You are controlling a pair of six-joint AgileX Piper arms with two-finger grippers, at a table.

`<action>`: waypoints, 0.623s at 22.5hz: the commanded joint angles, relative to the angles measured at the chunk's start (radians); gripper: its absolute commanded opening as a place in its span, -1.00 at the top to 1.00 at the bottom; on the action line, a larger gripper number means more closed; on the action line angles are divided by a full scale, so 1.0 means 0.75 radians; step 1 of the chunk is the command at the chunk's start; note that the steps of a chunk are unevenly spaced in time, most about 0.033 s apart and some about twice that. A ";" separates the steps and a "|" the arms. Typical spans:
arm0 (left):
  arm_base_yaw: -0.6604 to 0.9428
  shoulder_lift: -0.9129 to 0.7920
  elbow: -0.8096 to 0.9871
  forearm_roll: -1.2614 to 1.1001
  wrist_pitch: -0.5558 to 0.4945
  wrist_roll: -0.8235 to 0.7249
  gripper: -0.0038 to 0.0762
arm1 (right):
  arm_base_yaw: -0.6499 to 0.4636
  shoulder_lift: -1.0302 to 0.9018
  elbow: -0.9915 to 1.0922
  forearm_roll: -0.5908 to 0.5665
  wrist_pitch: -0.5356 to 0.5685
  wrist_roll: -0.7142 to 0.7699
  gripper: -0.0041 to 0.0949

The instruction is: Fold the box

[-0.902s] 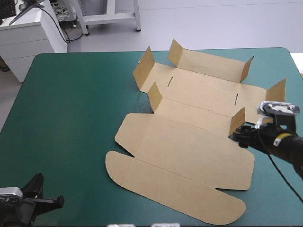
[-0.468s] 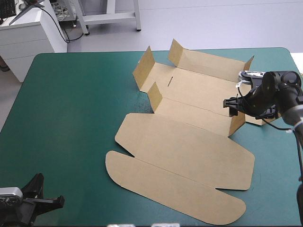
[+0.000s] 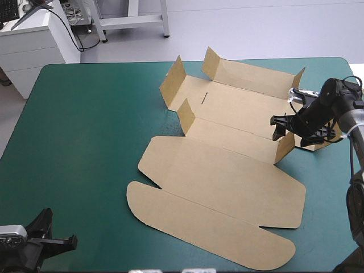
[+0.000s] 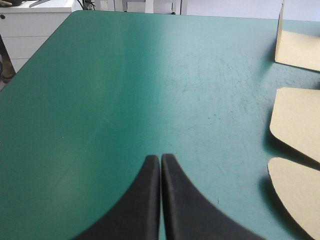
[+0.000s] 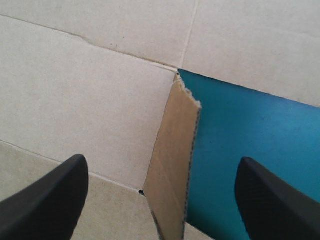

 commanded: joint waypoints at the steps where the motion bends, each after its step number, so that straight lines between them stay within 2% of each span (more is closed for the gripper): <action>1: 0.002 -0.007 -0.032 -0.005 -0.108 -0.003 0.92 | -0.009 -0.018 -0.041 0.039 0.053 -0.021 -0.39; 5: 0.002 -0.007 -0.032 -0.005 -0.108 -0.003 0.92 | -0.009 0.011 -0.041 0.019 0.079 -0.015 0.11; 8: 0.002 -0.007 -0.032 -0.005 -0.108 -0.003 0.92 | -0.009 0.014 -0.041 0.038 0.079 -0.027 0.80; 9: 0.002 -0.007 -0.032 -0.005 -0.108 -0.003 0.92 | -0.009 0.020 -0.041 0.038 0.079 -0.031 0.92; 14: 0.002 -0.007 -0.032 -0.005 -0.108 -0.003 0.92 | -0.009 0.026 -0.041 0.110 0.079 -0.095 0.92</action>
